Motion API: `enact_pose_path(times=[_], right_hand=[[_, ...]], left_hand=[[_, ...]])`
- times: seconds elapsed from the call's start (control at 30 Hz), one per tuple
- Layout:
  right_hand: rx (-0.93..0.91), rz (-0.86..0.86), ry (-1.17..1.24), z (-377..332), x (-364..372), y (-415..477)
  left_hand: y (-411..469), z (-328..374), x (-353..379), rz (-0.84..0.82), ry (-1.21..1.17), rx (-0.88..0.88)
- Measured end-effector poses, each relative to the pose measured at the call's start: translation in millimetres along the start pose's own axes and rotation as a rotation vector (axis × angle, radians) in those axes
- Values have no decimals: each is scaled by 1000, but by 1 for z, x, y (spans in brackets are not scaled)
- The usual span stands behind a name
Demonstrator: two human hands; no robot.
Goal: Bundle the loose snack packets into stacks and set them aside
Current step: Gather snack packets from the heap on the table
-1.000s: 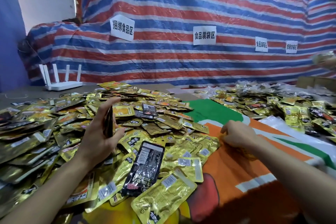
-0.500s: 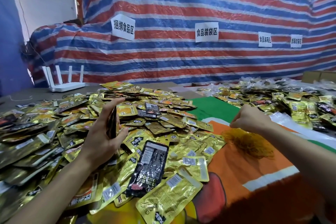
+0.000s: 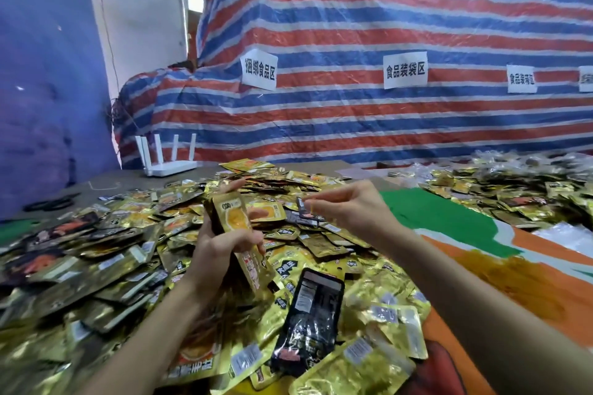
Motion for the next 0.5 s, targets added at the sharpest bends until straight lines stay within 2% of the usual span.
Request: enact_pose_path(times=[0.07, 0.2, 0.27, 0.37, 0.5], right_hand=[[-26, 18, 72, -1, 32, 16], [-20, 181, 257, 15, 67, 28], [-2, 225, 289, 28, 76, 25], [47, 156, 281, 35, 81, 20], [0, 121, 241, 30, 81, 15]], left_hand=[[0, 0, 1, -18, -73, -76], [-2, -5, 1, -14, -159, -294], [-2, -7, 1, -7, -223, -340], [-1, -6, 1, -14, -237, -368], [-4, -8, 2, -33, -202, -398]])
Point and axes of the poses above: each hand's wrist, its own y-axis towards the middle knuckle, its own x-axis out of the palm, z = x × y, the point moved 4 cm from there along y, towards the middle knuckle, and after that the axes turned 3 degrees about -y, right-handed, at the moved point
